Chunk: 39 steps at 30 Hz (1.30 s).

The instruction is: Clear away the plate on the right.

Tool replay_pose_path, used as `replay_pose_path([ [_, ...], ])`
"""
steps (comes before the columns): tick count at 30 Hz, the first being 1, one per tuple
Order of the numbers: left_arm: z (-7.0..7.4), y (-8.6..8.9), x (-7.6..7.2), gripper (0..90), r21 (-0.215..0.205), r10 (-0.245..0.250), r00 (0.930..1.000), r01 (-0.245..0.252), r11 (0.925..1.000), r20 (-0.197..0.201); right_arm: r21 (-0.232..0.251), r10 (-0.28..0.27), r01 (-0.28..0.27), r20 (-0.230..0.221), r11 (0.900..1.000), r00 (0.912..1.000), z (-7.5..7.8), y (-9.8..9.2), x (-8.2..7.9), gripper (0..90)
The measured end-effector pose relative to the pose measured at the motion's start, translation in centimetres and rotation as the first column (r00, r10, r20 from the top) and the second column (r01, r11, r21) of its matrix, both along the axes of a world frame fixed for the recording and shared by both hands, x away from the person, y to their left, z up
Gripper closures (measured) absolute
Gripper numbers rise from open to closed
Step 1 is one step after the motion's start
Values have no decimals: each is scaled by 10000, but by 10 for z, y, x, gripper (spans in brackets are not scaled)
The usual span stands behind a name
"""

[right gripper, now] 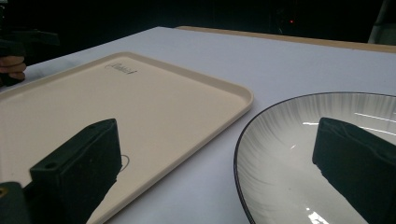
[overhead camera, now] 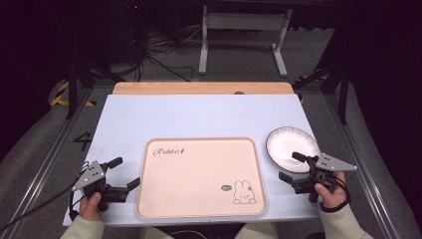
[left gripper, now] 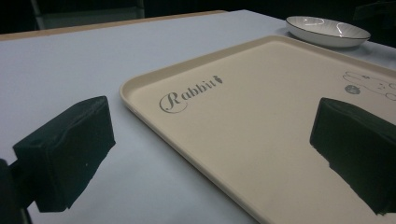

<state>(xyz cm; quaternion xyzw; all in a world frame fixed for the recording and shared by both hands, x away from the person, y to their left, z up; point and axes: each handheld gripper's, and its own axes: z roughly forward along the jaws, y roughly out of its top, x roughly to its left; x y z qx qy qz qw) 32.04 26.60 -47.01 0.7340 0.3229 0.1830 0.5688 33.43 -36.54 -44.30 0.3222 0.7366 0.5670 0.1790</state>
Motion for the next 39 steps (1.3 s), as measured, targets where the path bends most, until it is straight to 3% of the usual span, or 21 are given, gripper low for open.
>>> replay_pose_path([
  [12,0,0,0,3,-41,55,10000,-55,10000,-36,239,5,-14,359,9997,9994,14,-5,-3,11],
  [25,0,0,1,4,-41,83,10000,-83,10000,-47,-70,-254,254,-58,9997,9997,26,-20,7,13],
  [39,0,-1,0,4,-46,61,10000,-61,10000,-74,274,-878,881,-110,9957,9961,37,-37,23,14],
])
